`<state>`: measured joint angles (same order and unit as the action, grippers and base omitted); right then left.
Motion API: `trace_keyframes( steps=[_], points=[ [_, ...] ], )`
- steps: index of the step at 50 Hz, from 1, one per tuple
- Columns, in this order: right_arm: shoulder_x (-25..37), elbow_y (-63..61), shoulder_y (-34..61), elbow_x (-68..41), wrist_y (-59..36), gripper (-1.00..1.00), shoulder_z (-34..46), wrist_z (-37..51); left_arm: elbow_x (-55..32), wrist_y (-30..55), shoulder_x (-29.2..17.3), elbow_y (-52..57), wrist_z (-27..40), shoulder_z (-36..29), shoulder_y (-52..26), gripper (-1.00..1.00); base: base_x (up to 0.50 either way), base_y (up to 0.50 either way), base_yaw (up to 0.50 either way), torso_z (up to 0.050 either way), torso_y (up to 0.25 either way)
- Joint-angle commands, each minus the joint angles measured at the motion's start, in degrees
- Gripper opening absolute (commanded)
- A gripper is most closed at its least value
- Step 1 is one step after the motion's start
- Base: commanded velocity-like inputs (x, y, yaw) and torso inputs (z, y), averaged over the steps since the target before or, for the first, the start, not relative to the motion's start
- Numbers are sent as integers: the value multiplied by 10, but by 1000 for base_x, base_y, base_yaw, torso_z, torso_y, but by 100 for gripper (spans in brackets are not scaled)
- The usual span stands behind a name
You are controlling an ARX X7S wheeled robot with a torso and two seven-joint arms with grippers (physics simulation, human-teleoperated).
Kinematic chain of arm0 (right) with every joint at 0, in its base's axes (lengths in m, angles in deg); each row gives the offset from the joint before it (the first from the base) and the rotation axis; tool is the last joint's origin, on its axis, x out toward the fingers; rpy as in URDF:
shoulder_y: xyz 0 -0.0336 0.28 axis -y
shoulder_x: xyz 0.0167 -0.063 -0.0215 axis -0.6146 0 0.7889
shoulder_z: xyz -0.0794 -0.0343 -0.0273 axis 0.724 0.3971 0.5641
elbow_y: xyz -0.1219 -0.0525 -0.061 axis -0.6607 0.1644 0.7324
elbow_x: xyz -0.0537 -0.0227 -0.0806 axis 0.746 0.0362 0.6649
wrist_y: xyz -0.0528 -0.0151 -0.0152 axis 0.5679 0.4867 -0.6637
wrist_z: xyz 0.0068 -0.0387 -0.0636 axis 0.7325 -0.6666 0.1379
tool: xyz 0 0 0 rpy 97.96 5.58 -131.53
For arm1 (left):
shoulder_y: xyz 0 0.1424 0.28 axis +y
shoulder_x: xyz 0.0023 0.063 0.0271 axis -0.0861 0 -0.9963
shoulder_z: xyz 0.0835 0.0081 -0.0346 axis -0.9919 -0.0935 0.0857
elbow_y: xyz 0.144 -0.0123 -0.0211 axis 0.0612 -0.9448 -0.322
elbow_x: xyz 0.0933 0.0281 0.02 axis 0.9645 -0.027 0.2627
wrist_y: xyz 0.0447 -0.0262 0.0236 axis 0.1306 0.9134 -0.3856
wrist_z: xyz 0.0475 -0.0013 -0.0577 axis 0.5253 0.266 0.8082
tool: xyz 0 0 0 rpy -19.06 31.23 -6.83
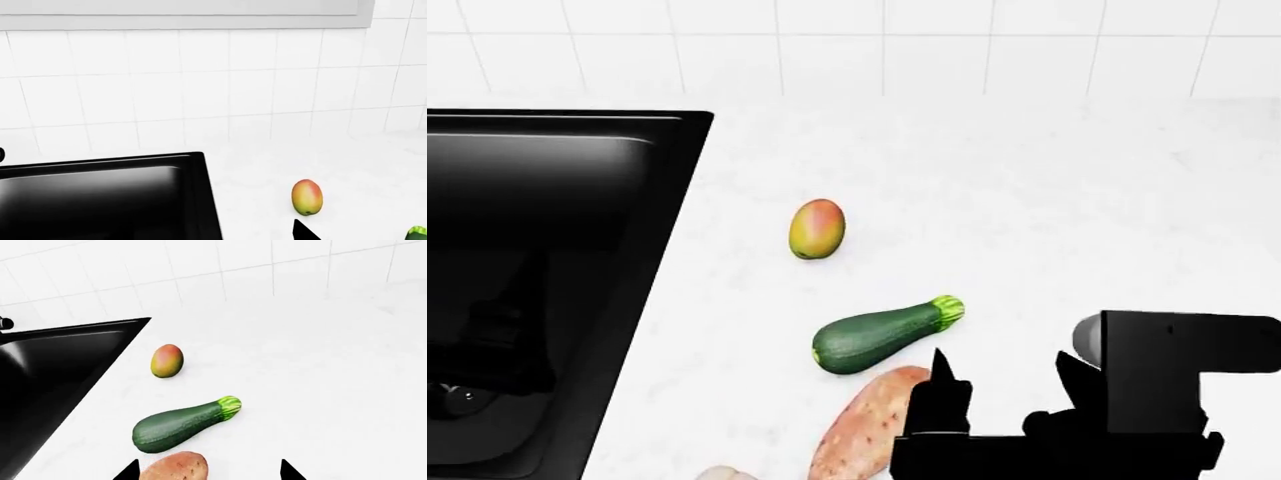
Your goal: There is a mixed pile of frozen fruits and vegetables on the counter. Locate all the frozen vegetables and place the items in a bowl on the counter. Take all the frozen fruits and defrost them in a running sink.
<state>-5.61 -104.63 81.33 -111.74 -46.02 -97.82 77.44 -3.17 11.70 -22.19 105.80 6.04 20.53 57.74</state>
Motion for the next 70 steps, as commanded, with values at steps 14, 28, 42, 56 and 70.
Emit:
trace_keyframes(
  steps=[14,28,42,56,70],
  points=[
    [-39,71,-8,49,62,100,57,22,-22,4,-7,10,5,13,-3,100,0,0,0,0,0],
    [-85,130,-28,60,118,100,72,-9,-39,5,-3,12,6,17,-3,100,0,0,0,0,0],
    [-91,227,0,123,147,100,143,-41,-45,3,-7,7,10,25,-3,100,0,0,0,0,0],
    [-102,272,-19,123,172,100,158,-67,-49,-2,-13,8,6,28,4,100,0,0,0,0,0],
    [-106,191,-33,77,179,-100,115,-6,-40,-7,-9,2,9,12,-1,100,0,0,0,0,0]
  ],
)
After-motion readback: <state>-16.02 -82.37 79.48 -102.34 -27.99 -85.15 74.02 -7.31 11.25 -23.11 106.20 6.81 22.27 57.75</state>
